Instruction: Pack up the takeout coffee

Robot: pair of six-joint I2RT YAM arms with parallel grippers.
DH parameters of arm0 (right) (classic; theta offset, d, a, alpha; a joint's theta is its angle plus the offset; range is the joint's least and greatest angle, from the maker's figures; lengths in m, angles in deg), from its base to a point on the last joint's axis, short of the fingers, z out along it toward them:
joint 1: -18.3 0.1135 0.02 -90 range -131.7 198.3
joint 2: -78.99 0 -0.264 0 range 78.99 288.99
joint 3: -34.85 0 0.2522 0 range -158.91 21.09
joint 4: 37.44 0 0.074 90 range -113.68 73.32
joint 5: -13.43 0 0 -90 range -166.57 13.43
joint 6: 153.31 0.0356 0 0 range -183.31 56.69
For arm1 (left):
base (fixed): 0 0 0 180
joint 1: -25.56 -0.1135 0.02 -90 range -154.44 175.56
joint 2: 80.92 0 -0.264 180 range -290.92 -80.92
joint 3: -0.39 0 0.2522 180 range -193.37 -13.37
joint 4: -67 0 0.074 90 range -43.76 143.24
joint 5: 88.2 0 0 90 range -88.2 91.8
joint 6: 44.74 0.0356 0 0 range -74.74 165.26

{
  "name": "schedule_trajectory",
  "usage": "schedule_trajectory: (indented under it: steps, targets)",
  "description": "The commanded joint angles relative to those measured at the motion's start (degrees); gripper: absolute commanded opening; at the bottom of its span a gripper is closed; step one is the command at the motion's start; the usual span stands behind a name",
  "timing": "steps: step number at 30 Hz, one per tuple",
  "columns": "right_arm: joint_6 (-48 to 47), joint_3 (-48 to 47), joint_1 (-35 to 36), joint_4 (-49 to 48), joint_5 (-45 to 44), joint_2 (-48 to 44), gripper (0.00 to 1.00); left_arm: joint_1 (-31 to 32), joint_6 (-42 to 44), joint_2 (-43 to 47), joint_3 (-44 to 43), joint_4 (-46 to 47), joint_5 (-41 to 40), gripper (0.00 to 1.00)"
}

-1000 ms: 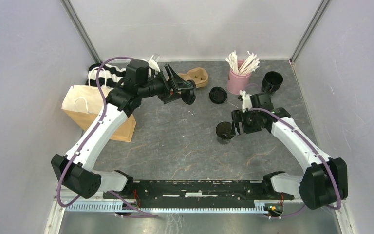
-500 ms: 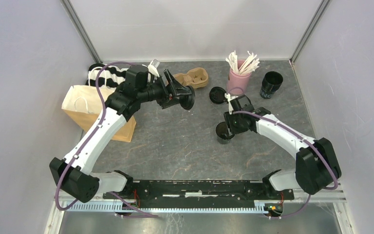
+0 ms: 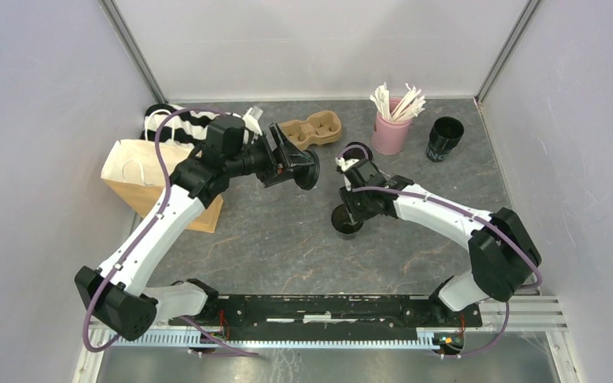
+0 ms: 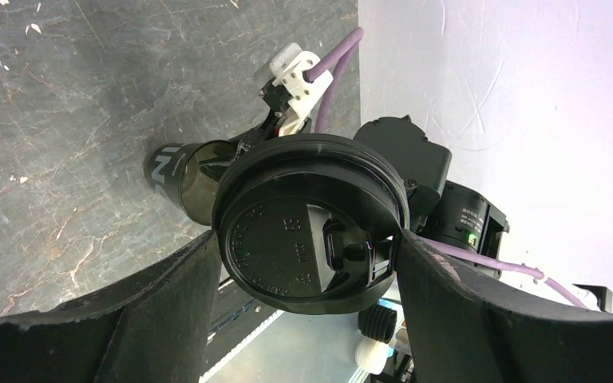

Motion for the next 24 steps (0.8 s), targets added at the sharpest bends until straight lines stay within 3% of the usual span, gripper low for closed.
schedule_trajectory:
  steps: [1, 4, 8, 14, 19, 24]
  targets:
    - [0.98, -3.32, 0.84, -1.89, 0.81, 0.22, 0.42, 1.61, 1.17, 2.4, 1.43, 0.02, -2.26, 0.8]
    - [0.32, -5.81, 0.75, 0.45, -0.14, -1.68, 0.69, 3.38, 1.06, 2.46, 1.67, -0.28, -3.23, 0.8]
    - [-1.28, -8.02, 0.55, 4.69, -4.31, -6.5, 0.84, 6.6, 2.12, 1.06, 0.38, -2.21, -5.65, 0.79]
    - [-3.79, -5.47, -6.17, 12.31, -11.91, -17.14, 0.89, 14.74, 7.01, -4.76, -4.35, -7.44, -13.88, 0.79]
    - [-6.02, 3.94, -19.92, 12.36, -6.49, -27.38, 0.93, 22.86, 14.36, -15.27, -13.68, -16.54, -24.06, 0.78]
    - [-5.3, 9.85, -22.93, 12.0, -3.03, -30.73, 0.96, 27.81, 22.3, -25.51, -23.38, -24.52, -32.54, 0.78]
